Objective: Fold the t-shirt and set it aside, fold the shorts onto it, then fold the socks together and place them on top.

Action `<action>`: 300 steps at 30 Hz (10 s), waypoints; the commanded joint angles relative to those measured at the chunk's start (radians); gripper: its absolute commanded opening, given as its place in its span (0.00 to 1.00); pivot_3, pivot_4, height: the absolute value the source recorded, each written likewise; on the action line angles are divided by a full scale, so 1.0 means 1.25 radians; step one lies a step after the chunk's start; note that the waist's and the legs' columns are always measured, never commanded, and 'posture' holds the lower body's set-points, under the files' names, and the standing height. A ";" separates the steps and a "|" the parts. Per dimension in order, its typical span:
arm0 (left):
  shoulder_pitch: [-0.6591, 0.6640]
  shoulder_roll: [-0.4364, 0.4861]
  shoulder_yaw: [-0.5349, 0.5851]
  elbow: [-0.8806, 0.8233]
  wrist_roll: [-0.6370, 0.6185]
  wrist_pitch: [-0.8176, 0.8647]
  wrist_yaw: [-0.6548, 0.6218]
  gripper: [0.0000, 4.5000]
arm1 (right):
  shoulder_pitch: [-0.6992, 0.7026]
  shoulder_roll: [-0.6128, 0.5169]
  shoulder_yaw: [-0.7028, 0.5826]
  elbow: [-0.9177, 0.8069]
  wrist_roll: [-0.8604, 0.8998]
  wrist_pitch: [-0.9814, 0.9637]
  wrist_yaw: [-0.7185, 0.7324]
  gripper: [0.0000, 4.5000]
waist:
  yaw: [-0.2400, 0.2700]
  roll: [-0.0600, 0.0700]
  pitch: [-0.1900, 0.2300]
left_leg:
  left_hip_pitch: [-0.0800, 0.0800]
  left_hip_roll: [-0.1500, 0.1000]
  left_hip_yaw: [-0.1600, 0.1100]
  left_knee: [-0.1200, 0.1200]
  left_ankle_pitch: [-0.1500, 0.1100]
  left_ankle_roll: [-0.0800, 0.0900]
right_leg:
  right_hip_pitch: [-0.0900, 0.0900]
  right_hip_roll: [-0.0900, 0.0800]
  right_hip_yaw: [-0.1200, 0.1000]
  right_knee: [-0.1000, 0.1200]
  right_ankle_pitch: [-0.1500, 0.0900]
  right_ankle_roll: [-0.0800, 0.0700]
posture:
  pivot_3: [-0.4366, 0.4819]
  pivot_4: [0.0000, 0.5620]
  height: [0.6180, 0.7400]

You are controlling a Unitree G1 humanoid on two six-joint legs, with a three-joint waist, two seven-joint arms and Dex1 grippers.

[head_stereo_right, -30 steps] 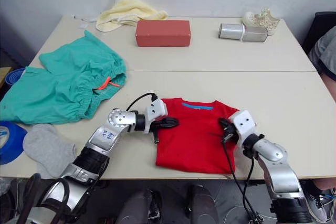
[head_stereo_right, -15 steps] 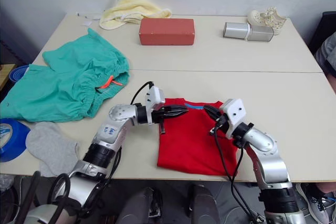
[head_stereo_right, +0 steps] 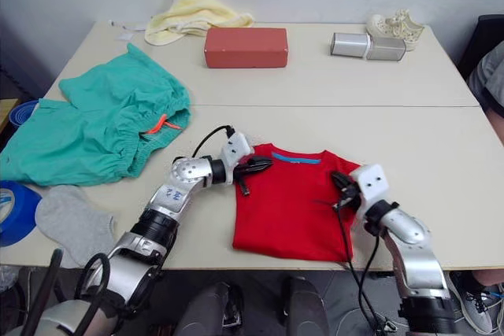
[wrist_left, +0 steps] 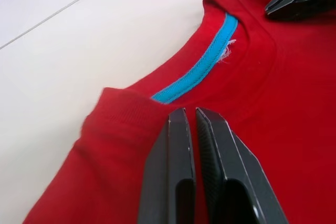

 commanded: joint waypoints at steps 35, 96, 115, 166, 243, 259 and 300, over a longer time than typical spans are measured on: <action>0.195 0.140 0.025 -0.366 -0.271 0.055 -0.308 0.06 | 0.434 -0.154 -0.237 -0.319 0.423 0.210 0.186 0.13 | 0.012 0.002 0.001 | 0.002 -0.001 -0.001 -0.004 -0.001 0.005 | 0.002 -0.001 0.000 -0.002 0.000 -0.001 | 0.48 0.27 1.00; 0.145 0.205 0.036 -0.370 -0.299 0.064 -0.441 1.00 | 0.204 -0.441 -0.395 -0.051 0.535 0.836 -0.080 0.01 | 0.025 -0.004 0.001 | -0.002 -0.001 -0.001 -0.005 -0.002 0.005 | 0.001 0.001 0.000 -0.010 0.001 0.002 | 0.48 0.27 1.00; 0.122 0.210 0.039 -0.335 -0.275 0.034 -0.444 1.00 | -0.072 -0.484 -0.290 0.540 0.144 0.455 -0.043 0.01 | 0.018 0.003 0.002 | -0.001 -0.002 0.002 -0.005 0.001 0.002 | 0.001 0.001 0.001 -0.010 0.002 0.003 | 0.48 0.27 1.00; 0.446 0.464 0.465 -0.357 -0.297 0.075 -0.254 1.00 | 0.171 -0.096 -0.202 -0.257 0.292 0.021 0.418 0.99 | 0.002 0.004 0.004 | 0.000 0.000 0.000 -0.008 0.000 0.000 | 0.001 0.000 0.000 -0.009 0.002 0.002 | 0.48 0.27 1.00; -0.269 0.038 -0.086 0.057 -0.002 -0.023 -0.356 0.01 | 0.330 -0.134 -0.124 -0.456 0.297 -0.065 0.300 1.00 | 0.026 -0.005 0.003 | -0.001 -0.003 0.002 -0.003 0.004 0.000 | -0.002 0.001 0.000 0.000 0.000 -0.001 | 0.48 0.27 1.00; -0.120 -0.093 -0.065 -0.222 -0.169 0.252 -0.347 0.67 | 0.396 -0.202 -0.249 -0.358 0.288 -0.078 0.403 1.00 | 0.021 -0.005 0.004 | 0.001 -0.002 -0.001 -0.003 0.002 0.004 | 0.001 0.001 0.000 -0.001 0.001 -0.001 | 0.48 0.27 1.00; 0.318 0.525 0.052 -0.484 -0.064 0.154 -0.356 0.10 | -0.011 -0.327 0.119 0.064 -0.035 -0.361 0.522 0.00 | 0.019 -0.003 0.004 | 0.002 -0.001 0.000 -0.003 0.003 -0.001 | 0.001 -0.001 0.000 0.000 0.000 -0.002 | 0.48 0.27 1.00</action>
